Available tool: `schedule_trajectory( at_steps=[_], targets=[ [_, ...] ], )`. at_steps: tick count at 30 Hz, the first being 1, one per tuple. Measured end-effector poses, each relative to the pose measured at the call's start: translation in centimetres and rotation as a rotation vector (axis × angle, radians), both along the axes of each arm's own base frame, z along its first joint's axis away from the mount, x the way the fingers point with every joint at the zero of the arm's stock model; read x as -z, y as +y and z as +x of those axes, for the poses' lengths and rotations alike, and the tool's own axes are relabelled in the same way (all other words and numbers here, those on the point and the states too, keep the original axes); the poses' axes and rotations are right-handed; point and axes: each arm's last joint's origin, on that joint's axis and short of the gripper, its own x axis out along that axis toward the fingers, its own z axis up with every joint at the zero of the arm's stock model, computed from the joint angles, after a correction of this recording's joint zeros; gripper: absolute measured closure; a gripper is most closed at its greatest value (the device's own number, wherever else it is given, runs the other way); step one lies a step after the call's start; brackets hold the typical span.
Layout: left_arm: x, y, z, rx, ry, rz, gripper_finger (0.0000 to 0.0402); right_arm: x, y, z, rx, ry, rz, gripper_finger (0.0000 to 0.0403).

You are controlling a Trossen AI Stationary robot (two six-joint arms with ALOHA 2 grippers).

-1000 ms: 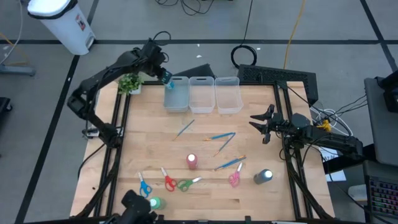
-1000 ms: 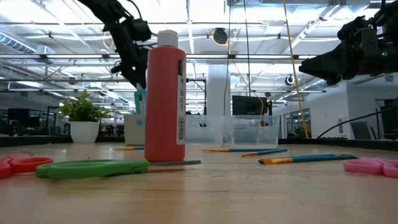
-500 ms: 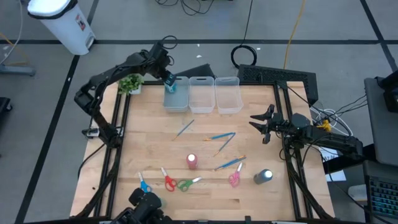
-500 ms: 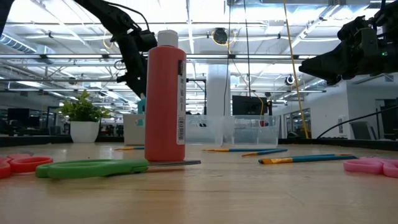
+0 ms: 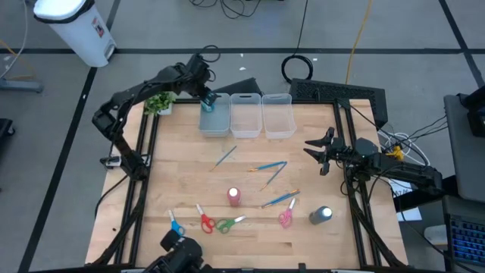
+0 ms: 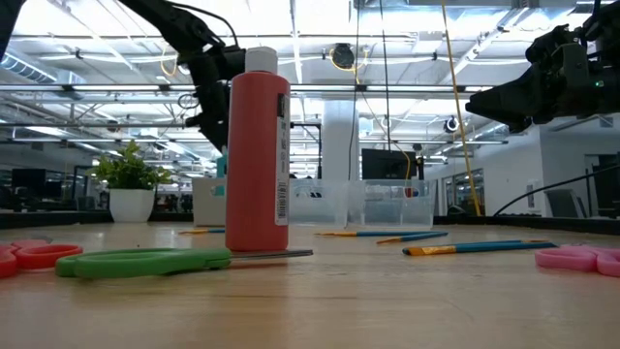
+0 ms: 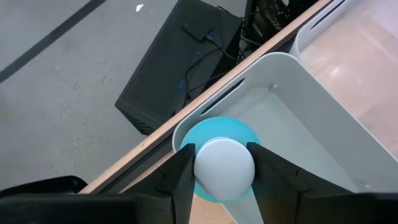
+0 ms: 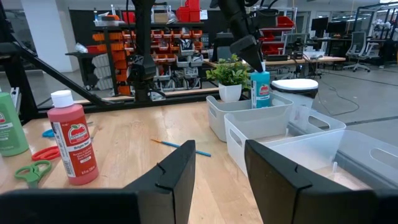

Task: Pick & Place Paint Supplies
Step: Put the blue paint bottles into the gray bin, then put the pink paint bottles into the gray bin

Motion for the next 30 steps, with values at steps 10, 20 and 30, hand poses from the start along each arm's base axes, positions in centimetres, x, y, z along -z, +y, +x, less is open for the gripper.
schedule_trajectory(
  at_steps=[10, 20, 30],
  targets=[
    [0.0, -0.1, 0.1, -0.001, -0.007, -0.002, 0.0252, 0.0, 0.0, 0.0, 0.001, 0.0, 0.0, 0.0273],
    [0.0, 0.0, 0.1, -0.025, -0.01, 0.006, 0.0166, 0.0, 0.0, 0.0, 0.0, 0.0, 0.0, 0.0273],
    [-2.0, -0.7, -0.6, 0.009, -0.031, 0.072, 0.0106, 0.0, 0.0, 0.0, 0.0, 0.0, 0.0, 0.0273]
  ],
)
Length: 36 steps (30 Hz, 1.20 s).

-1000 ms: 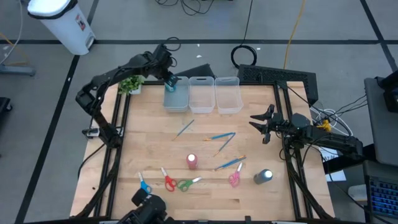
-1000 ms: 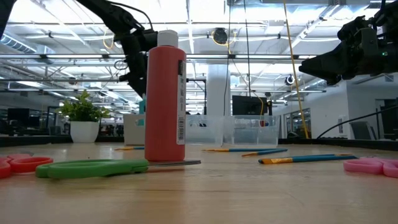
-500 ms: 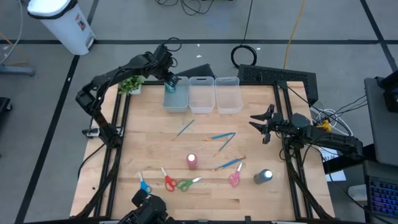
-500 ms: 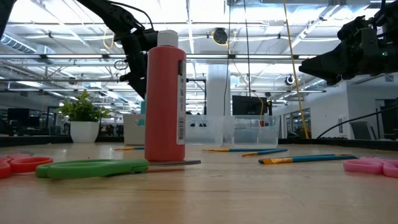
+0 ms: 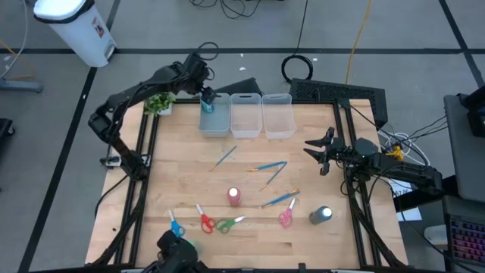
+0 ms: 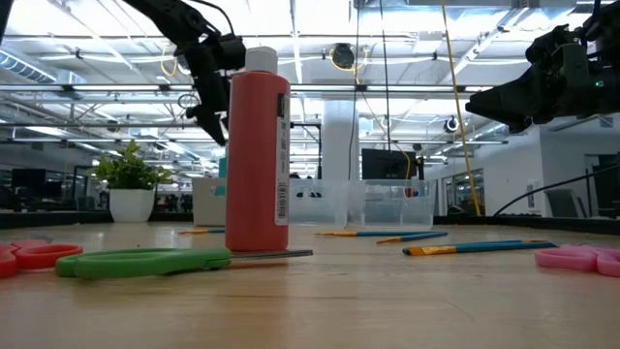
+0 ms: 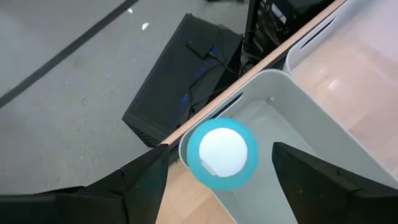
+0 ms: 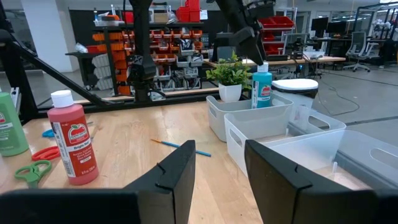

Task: Pick & Place Paint Supplies
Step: Put the pink paint bottles into the gray bin

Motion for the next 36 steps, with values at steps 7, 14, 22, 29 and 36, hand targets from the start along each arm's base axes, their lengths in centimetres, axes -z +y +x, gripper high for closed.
schedule_trajectory(
  at_steps=[7, 14, 22, 29, 36],
  targets=[
    [-2.9, -1.8, -0.9, 0.003, -0.085, 0.051, 0.0105, 0.0, 0.0, 0.0, 0.0, 0.0, 0.0, 0.0273],
    [-5.9, -5.5, -0.7, 0.107, -0.167, 0.108, 0.0107, 0.0, 0.0, 0.0, 0.0, 0.0, 0.0, 0.0273],
    [-8.3, -10.5, 0.2, 0.265, -0.243, 0.151, 0.0108, 0.0, 0.0, 0.0, 0.0, 0.0, 0.0, 0.0273],
    [-8.9, -14.8, 1.8, 0.433, -0.273, 0.144, 0.0112, 0.0, 0.0, 0.0, 0.0, 0.0, 0.0, 0.0273],
    [-8.8, -19.0, 3.2, 0.59, -0.285, 0.122, 0.0113, 0.0, 0.0, 0.0, 0.0, 0.0, 0.0, 0.0273]
  ],
)
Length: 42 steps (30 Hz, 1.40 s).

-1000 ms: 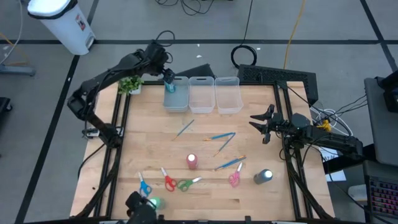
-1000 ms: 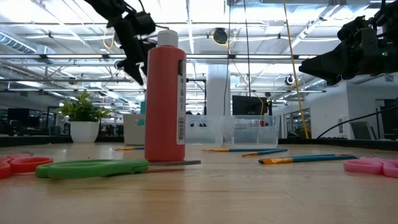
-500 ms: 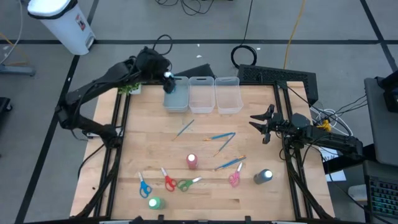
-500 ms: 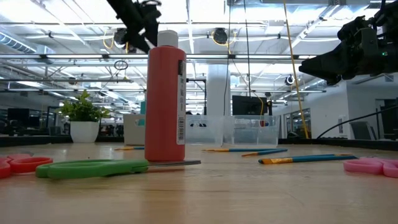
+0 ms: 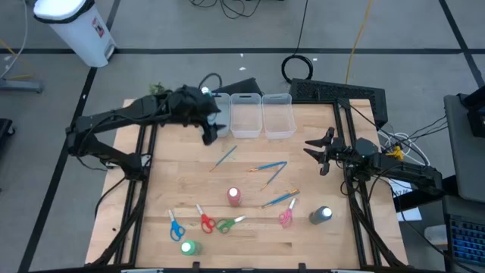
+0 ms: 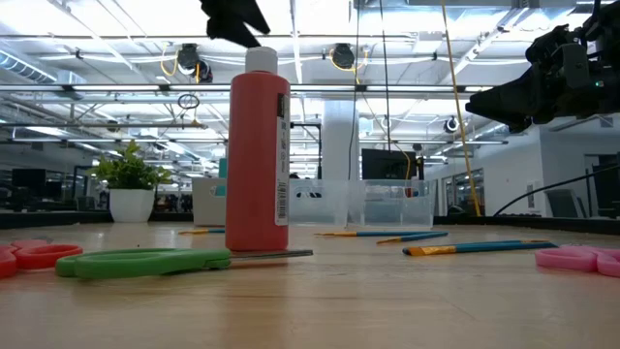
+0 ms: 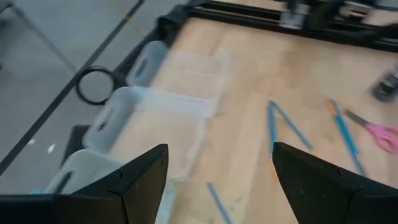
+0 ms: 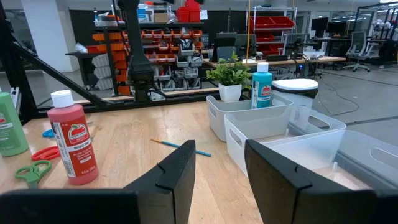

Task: Pick & Place Paint Supplies
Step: Put the pink paint bottles into the gray bin

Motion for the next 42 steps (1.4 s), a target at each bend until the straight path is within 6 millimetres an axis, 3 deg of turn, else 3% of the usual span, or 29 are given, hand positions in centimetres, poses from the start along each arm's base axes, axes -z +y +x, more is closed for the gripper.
schedule_trajectory(
  at_steps=[13, 31, 42],
  targets=[
    [0.0, -6.1, 0.8, 0.215, -0.003, -0.015, 0.0114, 0.0, 0.0, 0.0, 0.0, 0.0, 0.0, 0.0273],
    [0.2, -10.9, 0.3, 0.376, 0.012, -0.095, 0.0105, 0.0, 0.0, 0.0, 0.0, 0.0, 0.0, 0.0273],
    [4.0, -12.3, 0.7, 0.46, 0.116, -0.073, 0.0111, 0.0, 0.0, 0.0, 0.0, 0.0, 0.0, 0.0273]
  ],
)
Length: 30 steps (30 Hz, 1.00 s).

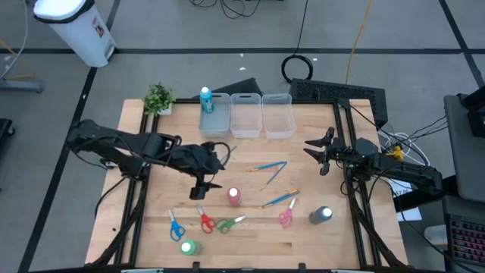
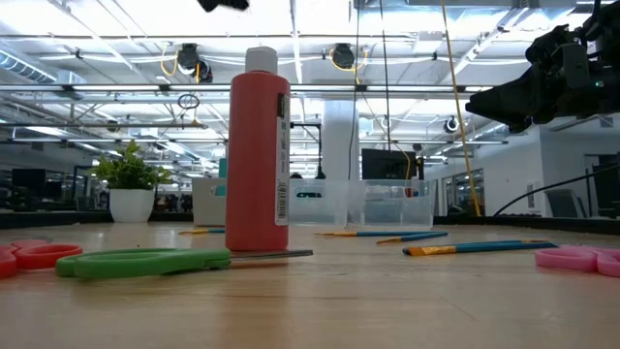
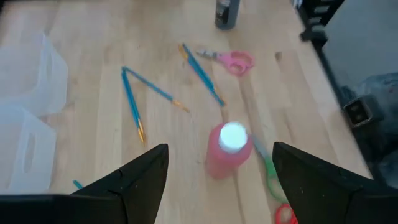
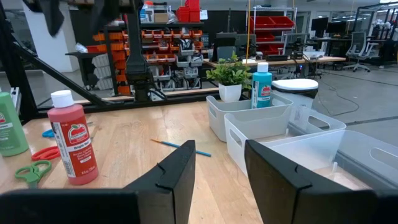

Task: Pick & Place Paint Supplies
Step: Put the pink paint bottles into the gray bin

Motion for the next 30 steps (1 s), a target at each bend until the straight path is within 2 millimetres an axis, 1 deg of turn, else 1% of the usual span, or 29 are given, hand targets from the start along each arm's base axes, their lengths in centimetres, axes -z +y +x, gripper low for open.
schedule_trajectory(
  at_steps=[3, 5, 11, 14, 17, 23, 26, 30],
  targets=[
    [1.1, 0.0, 0.2, -0.001, 0.001, 0.002, 0.011, 0.0, 0.0, 0.0, 0.0, 0.0, 0.0, 0.0273],
    [2.0, 0.0, 0.0, 0.001, 0.034, 0.012, 0.0112, 0.0, 0.0, 0.0, -0.001, 0.0, 0.0, 0.0273],
    [3.7, -0.1, -0.2, 0.002, 0.084, 0.02, 0.0116, 0.0, 0.0, 0.0, -0.001, 0.0, 0.0, 0.0273],
    [4.4, -0.3, -0.8, 0.034, 0.083, 0.04, 0.0117, 0.0, 0.0, 0.0, 0.0, 0.0, 0.0, 0.0273],
    [5.2, -0.3, -1.5, 0.069, 0.044, 0.058, 0.0117, 0.0, 0.0, 0.0, 0.0, 0.0, 0.0, 0.0273],
    [6.9, 0.2, -3.5, 0.066, -0.071, 0.037, 0.0117, 0.0, 0.0, 0.0, 0.0, 0.0, 0.0, 0.0273],
    [7.3, 0.3, -4.3, 0.079, -0.193, 0.0, 0.0117, 0.0, 0.0, 0.0, 0.0, 0.0, 0.0, 0.0273],
    [8.5, 0.4, -5.4, 0.13, -0.349, -0.069, 0.0117, 0.0, 0.0, 0.0, 0.0, 0.0, 0.0, 0.0273]
  ],
)
